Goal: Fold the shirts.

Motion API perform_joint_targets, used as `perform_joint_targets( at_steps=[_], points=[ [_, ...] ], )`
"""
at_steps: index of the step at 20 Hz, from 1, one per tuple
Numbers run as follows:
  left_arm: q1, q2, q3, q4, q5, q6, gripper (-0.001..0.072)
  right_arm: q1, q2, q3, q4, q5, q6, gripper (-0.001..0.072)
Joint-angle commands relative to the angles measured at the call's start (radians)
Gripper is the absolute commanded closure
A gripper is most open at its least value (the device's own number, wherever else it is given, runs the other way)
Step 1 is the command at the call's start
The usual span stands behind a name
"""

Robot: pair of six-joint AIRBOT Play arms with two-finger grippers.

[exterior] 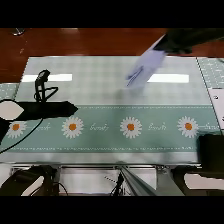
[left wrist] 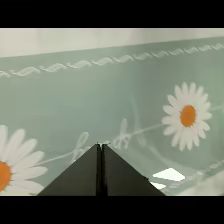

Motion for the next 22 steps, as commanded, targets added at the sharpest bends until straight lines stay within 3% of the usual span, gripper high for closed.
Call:
perform_joint_targets(
  at_steps=[1, 3, 5, 7, 11, 13, 18, 22],
  points=[
    [-0.117, 0.0, 0.0, -0.037, 0.071, 0.0, 0.0688, -0.194, 0.056, 0.073, -0.02, 0.13, 0.102, 0.0687],
    [-0.207, -0.001, 0.0, -0.037, 0.162, 0.0, 0.0688, -0.312, 0.095, 0.073, -0.048, 0.233, 0.117, 0.0686],
    [-0.285, -0.001, 0.0, -0.037, 0.231, 0.0, 0.0688, -0.424, 0.14, 0.073, -0.223, 0.374, 0.122, 0.0686],
    [-0.348, -0.001, 0.0, -0.036, 0.287, 0.0, 0.0688, -0.51, 0.214, 0.053, -0.36, 0.372, 0.117, 0.0687],
    [-0.413, -0.001, 0.0, -0.036, 0.375, 0.0, 0.0688, -0.7, 0.388, -0.105, -0.383, 0.373, 0.111, 0.0686],
    [-0.412, -0.001, 0.0, -0.027, 0.386, 0.002, 0.0688, -0.78, 0.484, -0.226, -0.433, 0.372, 0.096, 0.0686],
    [-0.375, -0.001, 0.0, 0.024, 0.386, 0.001, 0.0688, -0.978, 0.699, -0.476, -0.754, 0.372, 0.016, 0.0685],
    [-0.254, -0.001, 0.0, 0.035, 0.386, 0.0, 0.0688, -1.086, 0.824, -0.611, -0.898, 0.36, 0.068, 0.0685]
  ],
)
